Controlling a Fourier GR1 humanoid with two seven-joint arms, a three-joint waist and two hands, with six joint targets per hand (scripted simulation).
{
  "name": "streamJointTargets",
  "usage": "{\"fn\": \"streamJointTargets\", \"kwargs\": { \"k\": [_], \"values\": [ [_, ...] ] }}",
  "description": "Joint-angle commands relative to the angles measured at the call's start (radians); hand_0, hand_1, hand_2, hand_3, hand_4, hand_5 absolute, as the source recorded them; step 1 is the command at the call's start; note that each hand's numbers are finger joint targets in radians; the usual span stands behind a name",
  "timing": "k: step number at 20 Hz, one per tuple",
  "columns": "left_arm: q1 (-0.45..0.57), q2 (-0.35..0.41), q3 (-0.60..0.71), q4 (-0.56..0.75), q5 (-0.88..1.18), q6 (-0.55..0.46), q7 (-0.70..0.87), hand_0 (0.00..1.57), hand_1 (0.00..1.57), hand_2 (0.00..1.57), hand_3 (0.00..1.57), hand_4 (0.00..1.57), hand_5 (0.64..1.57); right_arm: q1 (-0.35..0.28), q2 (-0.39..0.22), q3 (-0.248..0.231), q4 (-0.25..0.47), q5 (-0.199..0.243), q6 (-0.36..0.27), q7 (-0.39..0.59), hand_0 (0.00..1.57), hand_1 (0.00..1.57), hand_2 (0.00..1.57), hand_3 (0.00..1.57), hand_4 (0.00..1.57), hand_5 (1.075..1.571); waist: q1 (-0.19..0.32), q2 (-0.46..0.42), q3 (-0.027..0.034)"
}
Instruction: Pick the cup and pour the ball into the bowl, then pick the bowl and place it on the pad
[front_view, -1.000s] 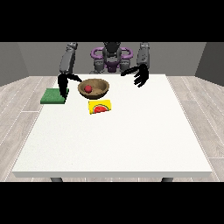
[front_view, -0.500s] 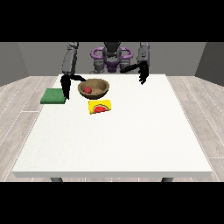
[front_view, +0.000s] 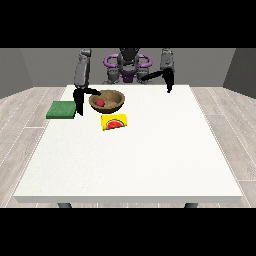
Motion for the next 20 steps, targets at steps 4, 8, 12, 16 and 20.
{"fn": "streamJointTargets", "kwargs": {
  "k": [4,8,12,16,20],
  "values": [
    [-0.011,0.021,0.004,-0.02,0.018,-0.044,0.044,0.0,0.0,0.0,0.0,0.0,1.562,-0.068,0.045,-0.021,0.057,-0.037,-0.044,0.069,0.0,0.0,0.0,0.0,0.23,1.532,0.035,-0.006,0.0334],
    [0.027,0.078,0.062,0.048,0.048,-0.069,0.018,0.0,0.0,0.0,0.0,0.0,1.564,-0.092,0.106,0.027,0.009,-0.025,-0.109,0.169,0.0,0.0,0.0,0.0,0.35,1.546,-0.023,-0.084,0.0328],
    [0.079,0.057,0.018,-0.026,0.051,-0.102,0.064,0.0,0.0,0.0,0.0,0.0,1.564,-0.06,0.126,0.028,0.076,-0.019,-0.133,0.121,0.0,0.0,0.0,0.0,0.37,1.547,0.012,-0.11,0.0333],
    [0.025,0.064,0.031,-0.04,0.051,-0.084,0.046,0.0,0.0,0.0,0.0,0.0,1.567,-0.003,0.121,0.063,0.142,0.066,-0.268,0.153,1.57,1.57,1.57,0.82,0.66,1.57,0.043,-0.042,0.0328],
    [0.061,0.081,0.04,-0.022,0.06,-0.098,-0.039,0.0,0.0,0.0,0.0,0.0,1.568,-0.04,0.082,0.067,0.117,0.078,-0.295,0.192,1.57,1.57,1.57,1.57,1.05,1.55,0.043,-0.002,0.0318]
  ]
}}
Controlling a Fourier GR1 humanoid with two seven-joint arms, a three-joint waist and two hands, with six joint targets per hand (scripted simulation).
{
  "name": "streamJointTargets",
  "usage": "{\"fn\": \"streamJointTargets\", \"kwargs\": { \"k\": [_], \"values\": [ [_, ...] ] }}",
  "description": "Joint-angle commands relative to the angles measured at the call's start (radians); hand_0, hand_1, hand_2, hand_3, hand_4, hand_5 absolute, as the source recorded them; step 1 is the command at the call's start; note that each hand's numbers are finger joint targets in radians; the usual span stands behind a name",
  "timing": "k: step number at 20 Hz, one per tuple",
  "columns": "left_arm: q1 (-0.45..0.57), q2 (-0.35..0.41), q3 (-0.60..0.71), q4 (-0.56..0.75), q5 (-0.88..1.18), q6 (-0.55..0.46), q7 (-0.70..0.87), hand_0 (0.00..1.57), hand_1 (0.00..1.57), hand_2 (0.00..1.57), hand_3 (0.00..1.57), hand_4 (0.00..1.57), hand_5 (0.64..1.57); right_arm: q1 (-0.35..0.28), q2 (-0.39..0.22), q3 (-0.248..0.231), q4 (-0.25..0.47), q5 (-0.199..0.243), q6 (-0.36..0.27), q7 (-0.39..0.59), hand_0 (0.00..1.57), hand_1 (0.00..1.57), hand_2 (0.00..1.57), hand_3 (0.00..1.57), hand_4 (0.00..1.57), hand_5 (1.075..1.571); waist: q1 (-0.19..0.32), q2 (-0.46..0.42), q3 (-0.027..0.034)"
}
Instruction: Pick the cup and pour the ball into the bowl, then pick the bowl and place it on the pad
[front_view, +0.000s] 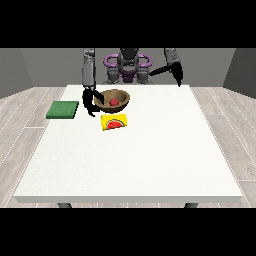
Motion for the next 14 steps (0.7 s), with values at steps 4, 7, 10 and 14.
{"fn": "streamJointTargets", "kwargs": {
  "k": [4,7,10,14],
  "values": [
    [0.023,0.033,0.044,0.029,0.048,-0.044,0.004,0.0,0.0,0.0,0.0,0.0,1.57,-0.007,-0.006,0.058,0.047,0.066,-0.098,0.202,1.57,1.57,1.57,1.57,1.02,1.554,-0.013,-0.046,0.0256],
    [0.052,0.034,0.056,0.047,0.035,-0.008,-0.037,0.0,0.0,0.0,0.0,0.0,1.57,-0.058,-0.026,0.063,0.026,0.07,-0.113,0.26,1.57,1.57,1.57,1.57,1.02,1.554,-0.049,-0.045,0.0261],
    [0.053,0.048,0.1,0.132,0.034,0.036,-0.078,0.0,0.0,0.0,0.0,0.0,1.57,-0.126,-0.059,0.098,-0.034,0.078,-0.07,0.417,1.57,1.57,1.57,1.57,1.03,1.558,-0.128,-0.068,0.0257],
    [0.087,0.068,0.112,0.139,0.058,0.008,-0.05,0.0,0.0,0.0,0.0,0.0,1.57,-0.104,-0.064,0.069,-0.084,0.024,-0.035,0.505,1.57,1.57,1.57,1.57,1.05,1.553,-0.14,-0.138,0.0262]
  ]
}}
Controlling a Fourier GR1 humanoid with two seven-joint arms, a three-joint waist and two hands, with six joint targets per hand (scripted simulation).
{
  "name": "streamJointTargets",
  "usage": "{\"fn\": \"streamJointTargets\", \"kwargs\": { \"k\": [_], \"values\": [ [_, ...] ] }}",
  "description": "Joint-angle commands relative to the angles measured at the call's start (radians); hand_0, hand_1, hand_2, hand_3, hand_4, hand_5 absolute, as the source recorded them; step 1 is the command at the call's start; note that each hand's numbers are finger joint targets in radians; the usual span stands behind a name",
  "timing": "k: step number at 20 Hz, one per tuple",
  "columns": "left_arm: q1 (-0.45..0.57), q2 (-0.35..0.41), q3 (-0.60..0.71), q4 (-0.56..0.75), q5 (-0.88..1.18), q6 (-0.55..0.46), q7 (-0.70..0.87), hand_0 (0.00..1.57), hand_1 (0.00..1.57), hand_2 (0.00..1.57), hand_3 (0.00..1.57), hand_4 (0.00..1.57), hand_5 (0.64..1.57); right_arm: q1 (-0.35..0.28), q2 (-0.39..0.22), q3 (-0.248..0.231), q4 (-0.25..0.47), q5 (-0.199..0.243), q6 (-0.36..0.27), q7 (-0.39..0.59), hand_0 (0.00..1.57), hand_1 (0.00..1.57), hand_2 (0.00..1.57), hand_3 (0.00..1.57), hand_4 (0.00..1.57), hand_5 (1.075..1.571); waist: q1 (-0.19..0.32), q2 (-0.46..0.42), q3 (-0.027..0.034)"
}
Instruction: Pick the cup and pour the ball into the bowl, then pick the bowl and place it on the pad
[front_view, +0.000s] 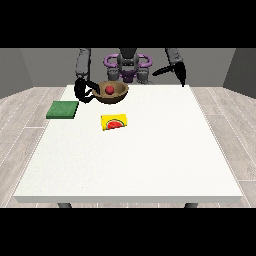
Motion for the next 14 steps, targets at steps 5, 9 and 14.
{"fn": "streamJointTargets", "kwargs": {
  "k": [5,9,14],
  "values": [
    [0.02,0.025,0.018,0.001,0.017,-0.003,-0.038,0.0,0.0,0.0,0.0,0.0,1.57,-0.048,-0.177,-0.077,-0.054,-0.07,0.116,0.126,1.57,1.57,1.57,1.57,1.06,1.565,-0.007,0.021,0.002],
    [0.024,0.015,0.004,-0.034,0.015,0.001,-0.044,0.0,0.0,0.0,0.0,0.0,1.568,0.002,-0.251,-0.167,-0.014,-0.137,0.183,0.037,1.57,1.57,1.57,1.57,1.07,1.557,0.014,0.083,0.0025],
    [0.016,-0.041,-0.044,-0.067,-0.024,0.061,-0.112,0.0,0.0,0.0,0.0,0.0,1.565,-0.015,-0.363,-0.232,0.035,-0.193,0.304,0.006,1.57,1.57,1.57,1.57,1.07,1.563,0.021,0.18,0.0027]
  ]
}}
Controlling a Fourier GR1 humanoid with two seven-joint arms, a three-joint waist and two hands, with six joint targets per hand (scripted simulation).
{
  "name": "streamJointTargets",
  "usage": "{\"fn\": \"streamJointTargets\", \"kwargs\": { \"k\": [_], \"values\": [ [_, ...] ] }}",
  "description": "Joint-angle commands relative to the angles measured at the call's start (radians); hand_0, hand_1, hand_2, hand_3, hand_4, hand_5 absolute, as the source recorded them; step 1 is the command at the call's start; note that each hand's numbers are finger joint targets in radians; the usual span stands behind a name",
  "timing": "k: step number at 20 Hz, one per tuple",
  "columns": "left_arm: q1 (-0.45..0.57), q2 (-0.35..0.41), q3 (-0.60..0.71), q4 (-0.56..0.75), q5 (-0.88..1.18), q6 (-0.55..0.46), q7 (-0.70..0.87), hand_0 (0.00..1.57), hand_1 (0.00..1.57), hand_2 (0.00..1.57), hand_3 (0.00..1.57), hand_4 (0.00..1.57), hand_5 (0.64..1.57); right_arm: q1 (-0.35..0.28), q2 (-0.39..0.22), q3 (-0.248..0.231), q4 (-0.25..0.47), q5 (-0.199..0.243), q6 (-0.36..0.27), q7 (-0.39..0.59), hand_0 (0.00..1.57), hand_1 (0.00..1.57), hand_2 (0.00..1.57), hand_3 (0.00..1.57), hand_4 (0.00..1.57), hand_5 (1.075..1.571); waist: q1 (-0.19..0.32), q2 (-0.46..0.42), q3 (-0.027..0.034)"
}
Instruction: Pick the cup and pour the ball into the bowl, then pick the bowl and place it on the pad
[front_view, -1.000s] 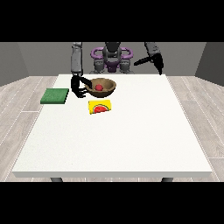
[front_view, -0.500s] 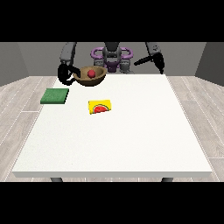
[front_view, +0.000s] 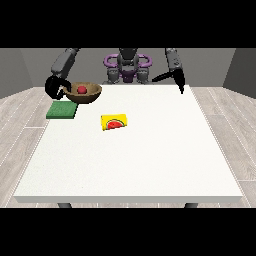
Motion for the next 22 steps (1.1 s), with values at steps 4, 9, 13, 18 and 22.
{"fn": "streamJointTargets", "kwargs": {
  "k": [4,9,13,18,22],
  "values": [
    [-0.043,-0.052,-0.052,-0.062,-0.041,0.065,-0.06,0.0,0.0,0.0,0.0,0.0,1.565,-0.067,-0.161,-0.116,0.097,-0.084,0.115,-0.04,1.57,1.57,1.57,1.57,1.05,1.561,0.047,0.156,0.0006],
    [-0.072,-0.058,-0.082,-0.176,-0.078,0.109,-0.033,0.0,0.0,0.0,0.0,0.0,1.564,-0.03,-0.215,-0.134,0.165,-0.062,0.193,-0.226,1.57,1.57,1.57,1.34,1.01,1.567,0.045,0.293,0.0018],
    [-0.074,-0.071,-0.108,-0.278,-0.098,0.128,0.018,0.0,0.0,0.0,0.0,0.0,1.563,-0.081,-0.32,-0.149,0.209,-0.044,0.21,-0.265,1.57,1.57,1.57,0.0,1.03,1.566,0.058,0.351,0.002],
    [-0.023,-0.057,-0.135,-0.398,-0.11,0.109,0.076,0.0,0.0,0.0,0.0,0.0,1.564,-0.086,-0.372,-0.152,0.267,-0.027,0.247,-0.309,1.57,1.57,1.57,0.0,1.04,1.569,0.047,0.365,0.0022],
    [-0.042,-0.047,-0.131,-0.456,-0.139,0.131,0.131,0.0,0.0,0.0,0.0,0.0,1.563,-0.113,-0.365,-0.126,0.279,0.008,0.218,-0.342,1.57,1.57,1.57,0.44,1.03,1.571,0.043,0.388,0.0018]
  ]
}}
